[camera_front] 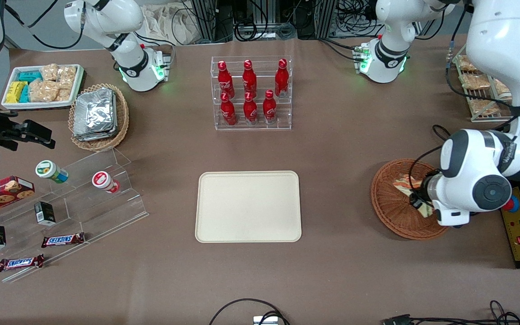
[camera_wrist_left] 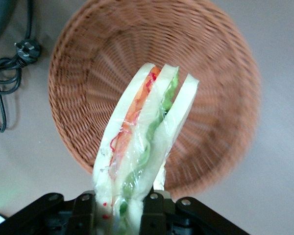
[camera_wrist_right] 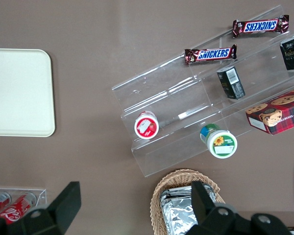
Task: Place sandwich from basket to tray
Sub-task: 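Lift the sandwich and carry it toward the cream tray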
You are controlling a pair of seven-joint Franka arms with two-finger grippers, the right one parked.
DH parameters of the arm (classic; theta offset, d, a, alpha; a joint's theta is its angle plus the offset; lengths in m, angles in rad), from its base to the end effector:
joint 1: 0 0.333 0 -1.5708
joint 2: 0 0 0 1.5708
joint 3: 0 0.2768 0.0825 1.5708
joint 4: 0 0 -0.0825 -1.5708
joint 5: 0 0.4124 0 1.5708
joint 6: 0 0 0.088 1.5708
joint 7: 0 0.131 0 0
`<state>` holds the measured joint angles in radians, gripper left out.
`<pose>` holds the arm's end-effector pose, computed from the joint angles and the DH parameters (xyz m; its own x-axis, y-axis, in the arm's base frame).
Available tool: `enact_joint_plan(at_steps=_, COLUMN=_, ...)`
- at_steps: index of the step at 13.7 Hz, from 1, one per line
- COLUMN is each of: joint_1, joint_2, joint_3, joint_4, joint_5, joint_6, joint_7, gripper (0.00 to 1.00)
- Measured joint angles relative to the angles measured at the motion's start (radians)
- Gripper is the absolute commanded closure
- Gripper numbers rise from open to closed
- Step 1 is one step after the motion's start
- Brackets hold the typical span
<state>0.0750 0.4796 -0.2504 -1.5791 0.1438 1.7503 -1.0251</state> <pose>0.6436 -0.0861 0.2764 0.6674 0.7318 -0.1380 0.6905 -0.6775 -0.2532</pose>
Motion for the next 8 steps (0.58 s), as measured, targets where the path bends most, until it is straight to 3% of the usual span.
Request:
enact_joint_plan(at_steps=5, joint_1=-0.043, joint_2=0.010, joint_3=-0.223, joint_4=0.100, joint_5=-0.001, joint_6=-0.018, joint_7=0.115, gripper=1.00)
enact_joint_plan(at_steps=8, joint_1=-0.130, joint_2=0.098, joint_3=-0.257, joint_4=0.182, joint_5=-0.001, joint_6=0.045, joint_7=0.129, gripper=1.00)
